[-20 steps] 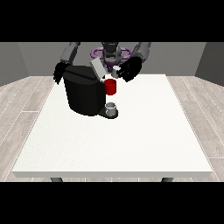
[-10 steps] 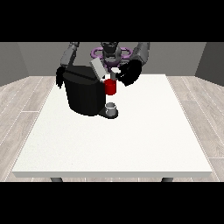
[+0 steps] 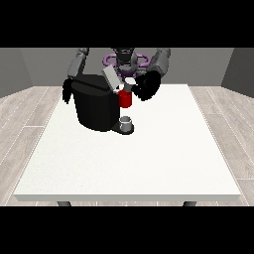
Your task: Insert the coffee pod into the coffee machine and close the lid
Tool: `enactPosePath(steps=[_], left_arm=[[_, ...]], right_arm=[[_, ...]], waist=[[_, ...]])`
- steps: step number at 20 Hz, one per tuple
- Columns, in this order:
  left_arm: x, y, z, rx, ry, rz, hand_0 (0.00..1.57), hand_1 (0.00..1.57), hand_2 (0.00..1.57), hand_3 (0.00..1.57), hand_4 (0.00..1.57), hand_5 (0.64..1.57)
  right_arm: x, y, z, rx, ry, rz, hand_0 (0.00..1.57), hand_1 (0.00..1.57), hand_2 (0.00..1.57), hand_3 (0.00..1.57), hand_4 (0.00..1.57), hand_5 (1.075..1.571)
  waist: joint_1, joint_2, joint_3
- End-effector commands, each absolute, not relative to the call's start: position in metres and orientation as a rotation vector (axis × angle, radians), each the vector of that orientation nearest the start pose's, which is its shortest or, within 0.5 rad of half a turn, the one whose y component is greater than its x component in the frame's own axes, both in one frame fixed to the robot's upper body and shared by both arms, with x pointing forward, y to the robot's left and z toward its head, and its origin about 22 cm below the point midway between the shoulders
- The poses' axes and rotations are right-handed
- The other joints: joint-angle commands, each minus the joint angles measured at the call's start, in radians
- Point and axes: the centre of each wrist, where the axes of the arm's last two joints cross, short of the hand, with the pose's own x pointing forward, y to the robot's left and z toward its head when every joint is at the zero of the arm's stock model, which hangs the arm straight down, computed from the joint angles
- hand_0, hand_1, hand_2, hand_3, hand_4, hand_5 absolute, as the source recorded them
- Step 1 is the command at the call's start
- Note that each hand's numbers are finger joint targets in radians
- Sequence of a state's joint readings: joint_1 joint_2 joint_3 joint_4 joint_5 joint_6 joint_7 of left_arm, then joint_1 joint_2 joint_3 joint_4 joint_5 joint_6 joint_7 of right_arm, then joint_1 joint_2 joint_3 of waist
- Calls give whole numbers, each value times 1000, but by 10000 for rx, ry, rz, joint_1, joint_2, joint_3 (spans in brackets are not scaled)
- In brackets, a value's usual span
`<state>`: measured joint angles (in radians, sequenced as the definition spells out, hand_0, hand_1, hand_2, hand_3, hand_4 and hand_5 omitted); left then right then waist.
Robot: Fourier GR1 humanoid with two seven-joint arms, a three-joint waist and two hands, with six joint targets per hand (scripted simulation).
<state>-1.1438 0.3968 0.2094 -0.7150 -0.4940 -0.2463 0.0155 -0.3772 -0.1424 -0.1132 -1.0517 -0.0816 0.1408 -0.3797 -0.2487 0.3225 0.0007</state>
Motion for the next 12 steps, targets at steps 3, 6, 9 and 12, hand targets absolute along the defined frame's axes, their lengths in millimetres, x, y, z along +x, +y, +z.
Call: enactPosePath(steps=[3, 6, 9, 12], left_arm=[[459, 240, 253, 5207, -16806, -7097, 1418, 1418, 1461, 1352, 664, 1571], [456, 270, 280, 5788, -17220, -6463, 1431, 1431, 1457, 1362, 608, 1571], [458, 237, 271, 5679, -17460, -7090, 1431, 1431, 1448, 1395, 596, 1571], [462, 243, 251, 5644, -17124, -6499, 1412, 1412, 1438, 1367, 628, 1571]], right_arm=[[337, -270, -18, 691, -17845, 729, 0, 0, 0, 0, 211, 1571], [348, -264, 4, 1101, -18218, 1134, 0, 0, 0, 0, 263, 1571], [356, -265, 0, 790, -17992, 752, 0, 0, 0, 0, 260, 1571], [356, -244, 11, 1155, -18093, 1452, 0, 0, 0, 0, 240, 1571]], waist=[[102, 239, 1], [-232, 599, -3], [197, 621, 1], [-392, 591, -5]])
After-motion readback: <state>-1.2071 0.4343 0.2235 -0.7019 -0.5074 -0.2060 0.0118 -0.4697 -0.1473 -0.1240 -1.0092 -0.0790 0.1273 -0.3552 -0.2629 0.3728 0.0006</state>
